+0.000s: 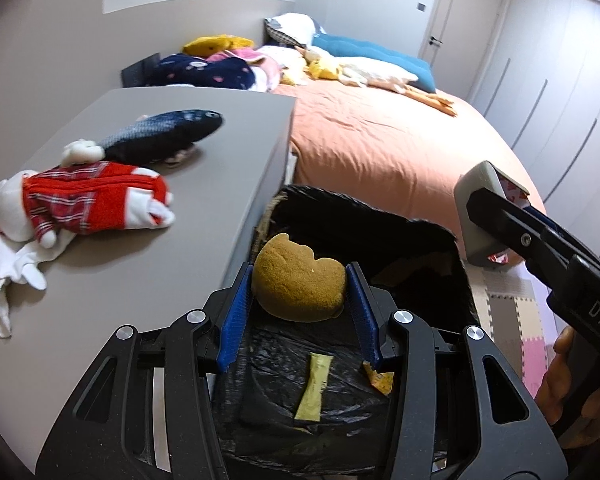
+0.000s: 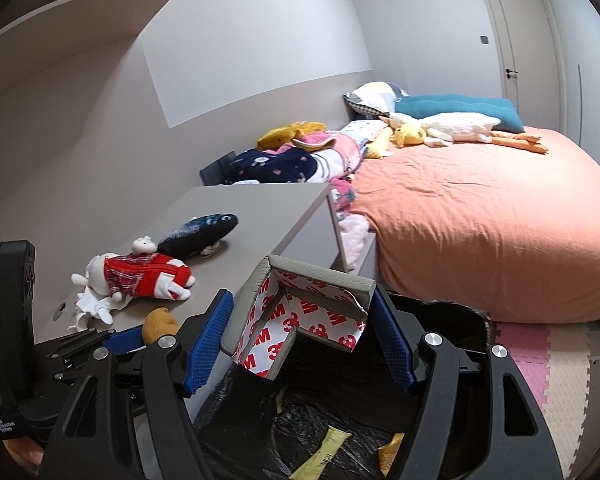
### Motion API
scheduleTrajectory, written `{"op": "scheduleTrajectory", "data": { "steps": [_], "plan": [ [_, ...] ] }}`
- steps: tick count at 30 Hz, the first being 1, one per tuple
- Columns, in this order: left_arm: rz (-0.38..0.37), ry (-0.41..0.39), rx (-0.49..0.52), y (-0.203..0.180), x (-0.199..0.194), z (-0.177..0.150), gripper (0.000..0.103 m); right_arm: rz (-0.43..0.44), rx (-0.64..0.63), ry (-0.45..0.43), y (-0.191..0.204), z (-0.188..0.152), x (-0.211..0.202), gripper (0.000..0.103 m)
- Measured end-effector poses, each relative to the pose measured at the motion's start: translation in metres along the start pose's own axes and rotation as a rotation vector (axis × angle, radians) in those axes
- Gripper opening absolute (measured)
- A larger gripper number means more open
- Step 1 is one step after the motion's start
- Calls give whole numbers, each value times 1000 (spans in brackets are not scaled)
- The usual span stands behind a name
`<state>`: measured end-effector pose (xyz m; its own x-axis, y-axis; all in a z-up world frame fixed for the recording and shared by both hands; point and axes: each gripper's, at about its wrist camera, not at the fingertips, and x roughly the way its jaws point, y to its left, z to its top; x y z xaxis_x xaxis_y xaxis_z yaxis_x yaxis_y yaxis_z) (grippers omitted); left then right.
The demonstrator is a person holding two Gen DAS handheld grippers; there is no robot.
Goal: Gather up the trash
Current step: 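Carry both items over the bin and open both tools to drop them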
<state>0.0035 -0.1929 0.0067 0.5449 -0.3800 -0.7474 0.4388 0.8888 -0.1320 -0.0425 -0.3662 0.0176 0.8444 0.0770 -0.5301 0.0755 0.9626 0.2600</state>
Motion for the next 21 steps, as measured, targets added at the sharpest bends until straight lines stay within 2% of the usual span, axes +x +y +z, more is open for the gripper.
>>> {"op": "scheduleTrajectory", "data": {
  "steps": [7,9,10,11,16,21],
  "plan": [
    [-45,53,42,-17,17,-5,47,-41,53,-4,-25,-2,-8,72],
    [-63,86,57,-21,23,-8,65,-36,88,-2,-35,-2,-10,78],
    [-65,91,56,-22,24,-9,90,-36,101,2,-39,-2,-11,82],
    [-64,88,50,-21,23,-10,97,-53,115,0,-43,-3,-12,88],
    [-62,93,40,-20,25,-11,97,-120,132,-30,-52,-4,-19,89],
    [-62,97,5,-11,24,-10,97,-122,130,-35,-53,-4,-20,89]
  ]
}}
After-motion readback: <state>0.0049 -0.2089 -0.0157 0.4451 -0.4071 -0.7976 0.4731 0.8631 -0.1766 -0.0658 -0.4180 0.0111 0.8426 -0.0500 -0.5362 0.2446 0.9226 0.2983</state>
